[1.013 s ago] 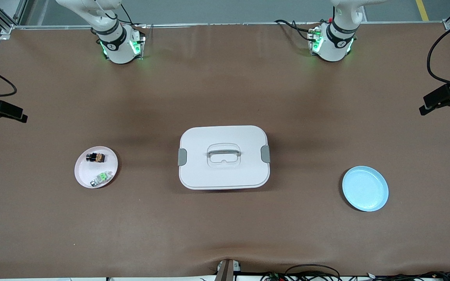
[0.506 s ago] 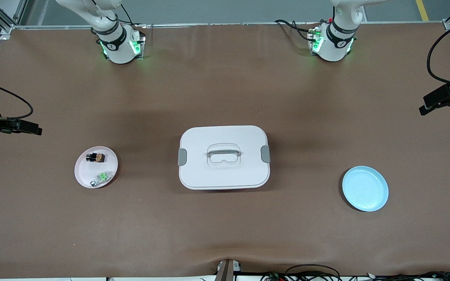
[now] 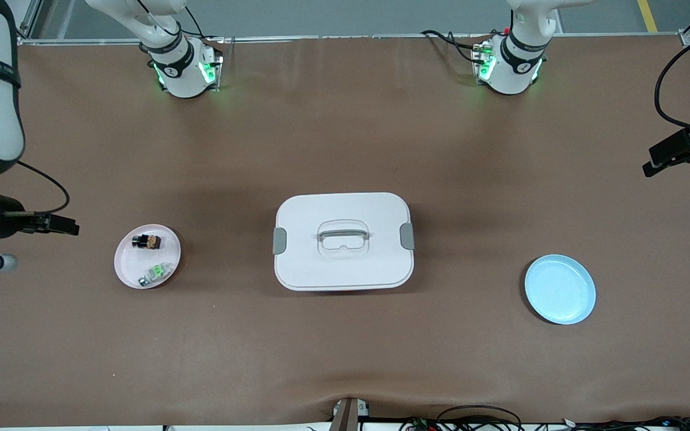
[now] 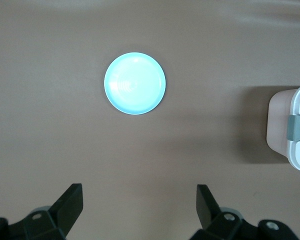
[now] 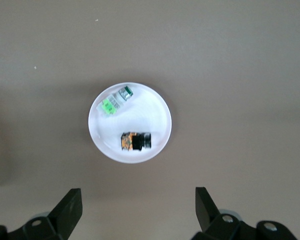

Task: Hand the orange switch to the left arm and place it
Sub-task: 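Reach the right gripper to the white plate and grasp the orange switch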

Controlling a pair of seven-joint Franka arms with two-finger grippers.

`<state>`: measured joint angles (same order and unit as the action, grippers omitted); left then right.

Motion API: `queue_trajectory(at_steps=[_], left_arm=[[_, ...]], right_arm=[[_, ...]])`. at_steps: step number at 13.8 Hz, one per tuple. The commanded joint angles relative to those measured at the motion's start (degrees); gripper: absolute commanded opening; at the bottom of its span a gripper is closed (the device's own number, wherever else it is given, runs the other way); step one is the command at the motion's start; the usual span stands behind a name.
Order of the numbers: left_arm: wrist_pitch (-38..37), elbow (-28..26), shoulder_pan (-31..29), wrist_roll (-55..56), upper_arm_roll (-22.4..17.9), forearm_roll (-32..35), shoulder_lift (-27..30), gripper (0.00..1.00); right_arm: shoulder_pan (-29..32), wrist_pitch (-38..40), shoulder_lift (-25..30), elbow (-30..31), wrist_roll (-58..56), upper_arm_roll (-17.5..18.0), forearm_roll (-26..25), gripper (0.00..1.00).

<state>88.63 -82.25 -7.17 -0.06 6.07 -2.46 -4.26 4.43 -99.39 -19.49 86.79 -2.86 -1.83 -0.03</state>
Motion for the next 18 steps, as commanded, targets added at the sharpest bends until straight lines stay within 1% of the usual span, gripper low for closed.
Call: queue_trajectory(at_steps=[1, 5, 7, 9, 11, 13, 18], left_arm=[[-0.82, 0.51, -0.31, 0.32, 0.43, 0.18, 0.13, 1.00], [-0.82, 0.51, -0.39, 0.32, 0.43, 0.18, 0.13, 1.00], [-0.82, 0.51, -0.31, 0.32, 0.43, 0.18, 0.13, 1.00], [-0.82, 0.51, -0.31, 0.32, 0.43, 0.18, 0.13, 1.00], [-0.82, 0.51, -0.31, 0.32, 0.43, 0.18, 0.13, 1.00], [-0.82, 0.51, -0.39, 0.32, 0.43, 0.18, 0.13, 1.00], [-0.82, 0.42, -0.48, 0.23, 0.43, 0.18, 0.13, 1.00]], right_arm=[[0.31, -5.62, 0.33, 5.21, -0.39, 0.34, -0.06, 1.00], [0.22, -13.36, 0.41, 13.38, -1.36, 0.34, 0.11, 1.00], [0.31, -18.71, 0.41, 17.77, -3.89, 0.34, 0.11, 1.00], [0.40, -23.63, -0.20, 20.33, -5.84, 0.25, 0.11, 1.00], [0.57, -27.25, -1.34, 21.66, -5.93, 0.34, 0.11, 1.00], [0.31, -29.19, -3.27, 21.75, -5.93, 0.34, 0.11, 1.00], [0.31, -31.83, -7.14, 22.36, -9.10, 0.34, 0.11, 1.00]])
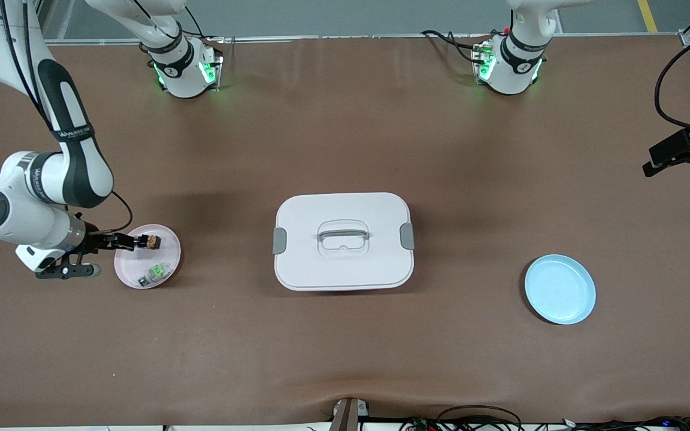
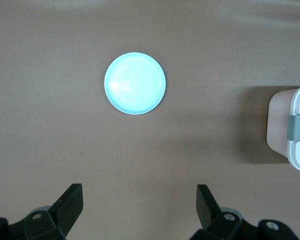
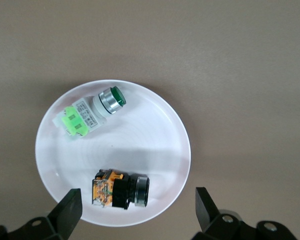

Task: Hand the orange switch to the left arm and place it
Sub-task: 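Reach the right gripper to the white plate and grasp the orange switch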

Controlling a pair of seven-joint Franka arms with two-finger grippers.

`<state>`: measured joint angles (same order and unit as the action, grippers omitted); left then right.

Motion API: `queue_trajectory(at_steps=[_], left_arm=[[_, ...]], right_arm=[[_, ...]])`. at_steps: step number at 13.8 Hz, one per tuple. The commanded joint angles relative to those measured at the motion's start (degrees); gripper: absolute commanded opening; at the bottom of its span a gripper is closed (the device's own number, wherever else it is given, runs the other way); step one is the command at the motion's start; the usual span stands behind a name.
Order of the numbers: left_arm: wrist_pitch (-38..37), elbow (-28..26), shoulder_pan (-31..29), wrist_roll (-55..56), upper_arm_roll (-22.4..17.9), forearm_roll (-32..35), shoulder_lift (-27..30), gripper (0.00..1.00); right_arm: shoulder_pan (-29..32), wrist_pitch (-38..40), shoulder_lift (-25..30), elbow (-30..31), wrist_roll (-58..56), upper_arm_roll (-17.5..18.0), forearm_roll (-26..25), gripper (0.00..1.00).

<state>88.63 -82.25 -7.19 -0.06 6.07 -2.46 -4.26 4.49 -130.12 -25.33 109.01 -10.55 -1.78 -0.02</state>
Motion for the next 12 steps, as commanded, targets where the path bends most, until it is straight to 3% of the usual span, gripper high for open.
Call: queue_trajectory(at_steps=[1, 12], left_arm=[[-0.82, 0.43, -0.55, 0.15, 0.35, 0.18, 0.05, 1.00], [-0.82, 0.43, -0.37, 0.23, 0.08, 0.18, 0.05, 1.00]], right_arm=[[0.26, -1.19, -1.73, 0.15, -1.49, 0.29, 0.10, 1.00], [-0.27, -1.89, -3.76, 1.73, -1.40, 1.34, 0.89, 1.00]])
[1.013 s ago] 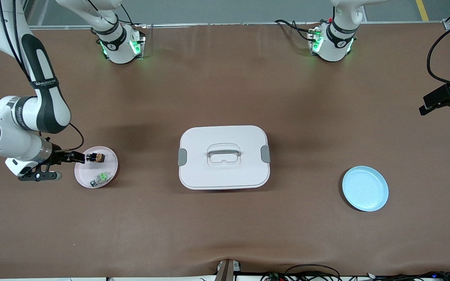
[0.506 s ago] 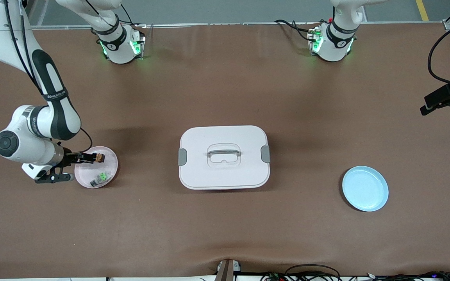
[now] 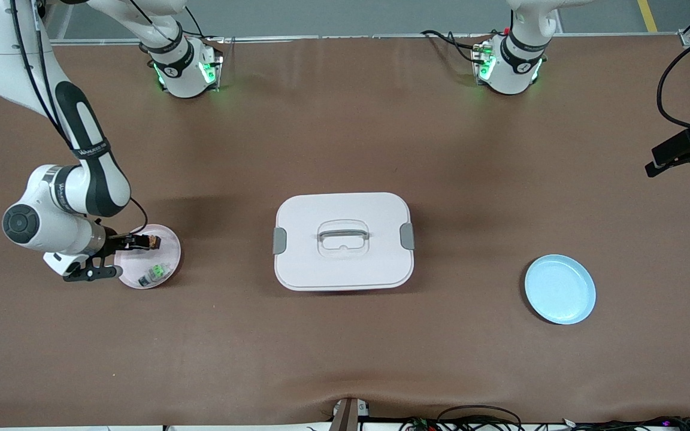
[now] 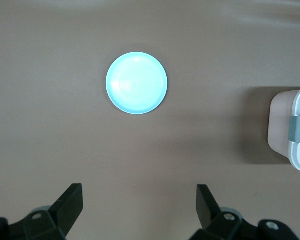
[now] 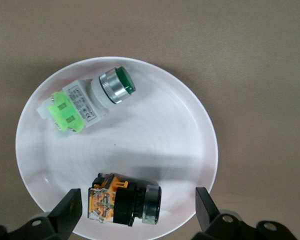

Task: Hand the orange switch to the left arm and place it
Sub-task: 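Reach the right gripper to the white plate and grasp the orange switch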

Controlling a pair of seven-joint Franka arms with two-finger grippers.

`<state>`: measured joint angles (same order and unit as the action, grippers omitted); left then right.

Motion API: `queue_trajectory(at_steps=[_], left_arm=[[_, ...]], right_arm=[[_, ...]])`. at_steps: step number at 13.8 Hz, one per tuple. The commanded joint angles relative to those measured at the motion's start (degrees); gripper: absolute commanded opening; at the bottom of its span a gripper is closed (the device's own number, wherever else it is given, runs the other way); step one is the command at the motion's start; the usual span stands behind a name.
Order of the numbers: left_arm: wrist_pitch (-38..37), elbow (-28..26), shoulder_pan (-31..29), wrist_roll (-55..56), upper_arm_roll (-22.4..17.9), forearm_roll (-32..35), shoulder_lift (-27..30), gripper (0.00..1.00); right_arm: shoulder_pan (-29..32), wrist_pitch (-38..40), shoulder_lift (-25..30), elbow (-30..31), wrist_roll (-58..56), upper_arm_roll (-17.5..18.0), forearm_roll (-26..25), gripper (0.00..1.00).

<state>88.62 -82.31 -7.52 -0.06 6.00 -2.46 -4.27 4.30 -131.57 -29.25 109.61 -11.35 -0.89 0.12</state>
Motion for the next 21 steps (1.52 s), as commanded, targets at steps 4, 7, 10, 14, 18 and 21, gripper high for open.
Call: queue_trajectory(at_steps=[4, 7, 10, 14, 18, 21], left_arm=[[-0.82, 0.48, -0.12, 0.15, 0.15, 0.18, 0.06, 1.00], [-0.82, 0.48, -0.04, 0.23, 0.15, 0.18, 0.06, 1.00], [-0.82, 0.48, -0.12, 0.15, 0.15, 0.18, 0.06, 1.00], [-0.82, 0.48, -0.04, 0.23, 0.15, 0.18, 0.06, 1.00], [-0.82, 0.48, -0.04, 0.23, 0.15, 0.18, 0.06, 1.00], [-0.82, 0.48, -0.04, 0.23, 0.15, 0.18, 0.06, 1.00]], right_arm=[[-0.09, -2.28, 0.07, 2.45, -0.69, 0.71, 1.11, 1.00], [0.09, -3.16, -0.01, 3.33, -1.57, 0.71, 1.11, 1.00], [0.18, -5.88, -0.19, 5.17, -1.84, 0.71, 1.11, 1.00], [0.44, -6.59, -1.16, 5.27, -1.84, 0.71, 1.11, 1.00], [0.53, -6.77, -1.51, 5.27, -1.84, 0.71, 1.11, 1.00], [0.53, -6.33, -1.51, 5.27, -1.84, 0.71, 1.11, 1.00]])
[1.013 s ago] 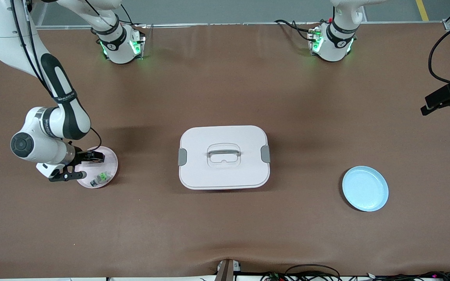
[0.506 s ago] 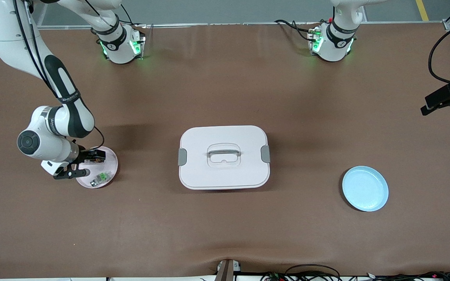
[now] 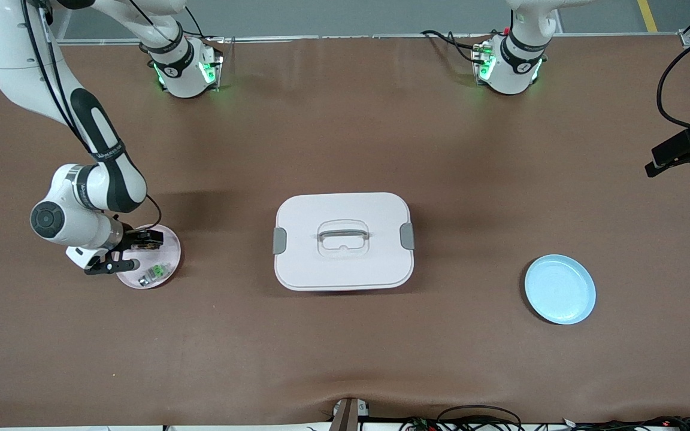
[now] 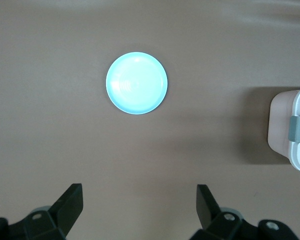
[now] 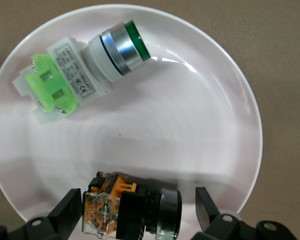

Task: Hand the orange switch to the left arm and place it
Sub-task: 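Reach the right gripper to the white plate and grasp the orange switch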

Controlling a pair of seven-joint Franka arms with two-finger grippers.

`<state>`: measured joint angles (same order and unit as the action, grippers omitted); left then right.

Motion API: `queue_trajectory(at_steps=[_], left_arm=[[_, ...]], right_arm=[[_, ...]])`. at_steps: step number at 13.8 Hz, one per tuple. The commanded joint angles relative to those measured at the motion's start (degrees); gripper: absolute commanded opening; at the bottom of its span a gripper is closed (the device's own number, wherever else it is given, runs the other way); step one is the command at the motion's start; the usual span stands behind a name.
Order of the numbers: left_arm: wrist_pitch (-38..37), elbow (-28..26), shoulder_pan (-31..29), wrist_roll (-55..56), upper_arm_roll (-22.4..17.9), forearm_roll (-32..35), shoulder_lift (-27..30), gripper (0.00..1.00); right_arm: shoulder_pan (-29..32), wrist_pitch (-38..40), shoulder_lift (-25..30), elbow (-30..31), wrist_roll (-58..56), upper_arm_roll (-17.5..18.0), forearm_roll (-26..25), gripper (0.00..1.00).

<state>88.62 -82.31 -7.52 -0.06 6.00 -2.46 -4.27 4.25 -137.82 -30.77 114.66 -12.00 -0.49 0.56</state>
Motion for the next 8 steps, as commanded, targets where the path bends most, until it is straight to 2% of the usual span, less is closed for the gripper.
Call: queue_trajectory(at_steps=[1, 3, 4, 5, 8], left_arm=[[-0.82, 0.48, -0.04, 0.23, 0.15, 0.18, 0.06, 1.00], [-0.82, 0.48, -0.04, 0.23, 0.15, 0.18, 0.06, 1.00], [-0.82, 0.57, -0.04, 0.23, 0.15, 0.18, 0.06, 1.00], [-0.82, 0.57, 0.05, 0.23, 0.15, 0.18, 0.06, 1.00], [-0.82, 0.57, 0.05, 0.23, 0.24, 0.18, 0.14, 1.00]], right_arm=[[0.58, 0.10, 0.10, 0.21, -1.10, 0.31, 0.67, 0.89], [0.67, 0.19, 0.10, 0.21, -1.10, 0.31, 0.67, 0.45], [0.93, 0.27, 0.10, 0.21, -1.01, 0.31, 0.67, 0.18], [0.93, 0.36, 0.10, 0.21, -0.92, 0.31, 0.67, 0.00], [0.76, 2.46, 0.45, -0.23, -0.66, 0.40, 1.97, 0.00]])
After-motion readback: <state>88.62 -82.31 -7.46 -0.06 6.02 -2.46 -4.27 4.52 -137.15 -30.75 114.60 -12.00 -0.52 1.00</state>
